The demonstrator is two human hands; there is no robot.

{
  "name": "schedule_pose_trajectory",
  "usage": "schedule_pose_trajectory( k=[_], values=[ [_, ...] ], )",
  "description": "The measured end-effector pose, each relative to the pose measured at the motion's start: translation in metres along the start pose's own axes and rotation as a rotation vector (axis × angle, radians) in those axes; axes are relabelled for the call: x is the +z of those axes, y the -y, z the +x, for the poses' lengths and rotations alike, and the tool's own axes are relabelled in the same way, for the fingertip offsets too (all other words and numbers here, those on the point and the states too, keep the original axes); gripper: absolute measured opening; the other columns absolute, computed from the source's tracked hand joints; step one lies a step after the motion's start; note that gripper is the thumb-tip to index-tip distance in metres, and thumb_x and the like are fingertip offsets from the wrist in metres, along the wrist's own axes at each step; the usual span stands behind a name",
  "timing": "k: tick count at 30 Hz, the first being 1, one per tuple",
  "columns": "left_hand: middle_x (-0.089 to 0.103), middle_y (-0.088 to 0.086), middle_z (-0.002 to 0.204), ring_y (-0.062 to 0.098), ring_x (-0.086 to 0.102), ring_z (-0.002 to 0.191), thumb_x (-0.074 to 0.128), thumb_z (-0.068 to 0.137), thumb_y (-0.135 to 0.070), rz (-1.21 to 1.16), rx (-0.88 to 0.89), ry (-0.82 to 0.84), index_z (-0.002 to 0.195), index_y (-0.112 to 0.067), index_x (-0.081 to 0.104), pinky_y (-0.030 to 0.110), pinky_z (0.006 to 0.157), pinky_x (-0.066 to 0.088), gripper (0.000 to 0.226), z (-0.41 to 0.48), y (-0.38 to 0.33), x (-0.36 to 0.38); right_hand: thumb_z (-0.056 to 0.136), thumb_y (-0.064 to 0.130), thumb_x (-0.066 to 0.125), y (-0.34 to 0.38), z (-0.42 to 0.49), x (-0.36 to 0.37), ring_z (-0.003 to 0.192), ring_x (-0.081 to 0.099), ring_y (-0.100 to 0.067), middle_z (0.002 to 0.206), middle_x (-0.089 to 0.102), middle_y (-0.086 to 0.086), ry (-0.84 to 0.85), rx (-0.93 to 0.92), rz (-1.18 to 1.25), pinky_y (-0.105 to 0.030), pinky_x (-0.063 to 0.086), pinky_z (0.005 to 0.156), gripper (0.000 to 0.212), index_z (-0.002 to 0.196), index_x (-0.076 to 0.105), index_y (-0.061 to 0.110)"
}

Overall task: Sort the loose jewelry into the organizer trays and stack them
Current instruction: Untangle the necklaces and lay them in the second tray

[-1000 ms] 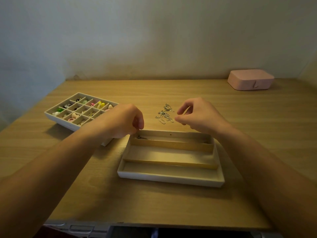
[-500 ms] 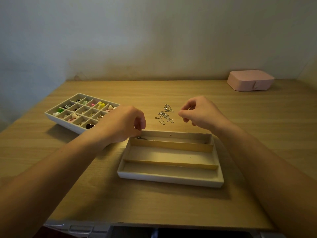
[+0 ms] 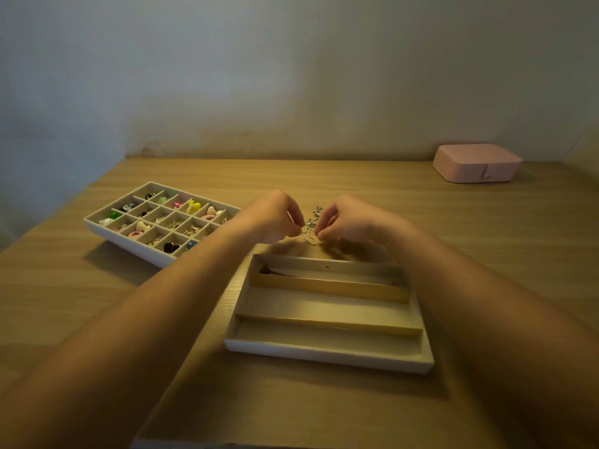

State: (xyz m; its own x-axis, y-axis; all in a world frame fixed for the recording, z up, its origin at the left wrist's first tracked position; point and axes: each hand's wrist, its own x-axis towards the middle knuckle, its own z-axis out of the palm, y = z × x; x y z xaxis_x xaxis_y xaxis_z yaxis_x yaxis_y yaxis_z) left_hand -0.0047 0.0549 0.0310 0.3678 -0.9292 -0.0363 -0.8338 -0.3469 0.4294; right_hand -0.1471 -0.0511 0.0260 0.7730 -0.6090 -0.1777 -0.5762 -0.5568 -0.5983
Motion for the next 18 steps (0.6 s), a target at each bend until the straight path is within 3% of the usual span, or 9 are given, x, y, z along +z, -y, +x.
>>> schedule_pose_trajectory(
  k=[1,5,9,11,14,16,18],
  values=[
    [0.071,-0.004,0.093,0.011,0.064,0.078,0.074,0.089,-0.022,-0.001,-0.02,0.002,0.093,-0.028,0.072,0.029,0.073,0.056,0.008,0.009,0.001,0.006,0.087,0.019,0.078,0.004,0.002,0.002,0.083,0.069,-0.019,0.086,0.075,0.0,0.008,0.002,-0.023,-0.034,0.058,0.077,0.001,0.088,0.078,0.018],
    [0.071,-0.003,0.091,0.015,0.065,0.087,0.076,0.087,-0.033,-0.012,-0.077,0.004,0.095,-0.024,0.073,0.038,0.085,0.057,0.013,0.028,0.006,0.017,0.085,0.034,0.078,0.013,0.012,0.014,0.076,0.071,-0.021,0.077,0.073,-0.002,-0.037,0.055,-0.193,-0.037,0.06,0.075,0.02,0.087,0.076,0.015],
    [0.072,0.001,0.093,0.018,0.065,0.089,0.073,0.089,-0.029,0.015,-0.09,0.101,0.094,-0.021,0.073,0.035,0.083,0.054,0.01,0.037,0.002,0.017,0.085,0.028,0.077,0.016,0.02,0.018,0.064,0.072,-0.021,0.069,0.072,-0.003,-0.052,0.104,-0.256,-0.031,0.059,0.064,0.018,0.077,0.072,0.012],
    [0.071,0.005,0.099,0.022,0.064,0.092,0.067,0.092,-0.031,0.098,-0.096,0.165,0.098,-0.017,0.07,0.04,0.089,0.054,0.016,0.039,0.0,0.017,0.083,0.026,0.077,0.014,0.023,0.017,0.065,0.073,-0.021,0.07,0.073,-0.003,-0.031,0.116,-0.249,-0.035,0.062,0.068,0.017,0.077,0.073,0.011],
    [0.063,0.008,0.099,0.026,0.058,0.092,0.056,0.099,-0.029,0.226,-0.062,0.212,0.087,-0.016,0.059,0.039,0.085,0.05,0.018,0.037,-0.005,0.019,0.085,0.021,0.072,0.008,0.025,0.011,0.078,0.074,-0.025,0.079,0.075,-0.005,-0.065,0.114,-0.195,-0.039,0.062,0.075,0.01,0.081,0.075,0.012],
    [0.061,0.008,0.106,0.029,0.059,0.103,0.051,0.103,-0.027,0.257,-0.045,0.218,0.107,-0.012,0.063,0.038,0.09,0.048,0.019,0.032,-0.009,0.019,0.09,0.012,0.064,0.004,0.024,0.006,0.084,0.068,-0.022,0.079,0.07,0.002,-0.131,0.076,-0.108,-0.031,0.054,0.072,0.016,0.077,0.071,0.019],
    [0.063,0.009,0.113,0.029,0.059,0.109,0.05,0.104,-0.02,0.16,-0.032,0.181,0.119,-0.01,0.061,0.035,0.091,0.047,0.021,0.027,-0.011,0.016,0.091,0.005,0.059,0.002,0.021,0.002,0.089,0.064,-0.018,0.088,0.066,0.004,-0.163,0.042,0.046,-0.028,0.048,0.073,0.024,0.087,0.07,0.026]
  ],
)
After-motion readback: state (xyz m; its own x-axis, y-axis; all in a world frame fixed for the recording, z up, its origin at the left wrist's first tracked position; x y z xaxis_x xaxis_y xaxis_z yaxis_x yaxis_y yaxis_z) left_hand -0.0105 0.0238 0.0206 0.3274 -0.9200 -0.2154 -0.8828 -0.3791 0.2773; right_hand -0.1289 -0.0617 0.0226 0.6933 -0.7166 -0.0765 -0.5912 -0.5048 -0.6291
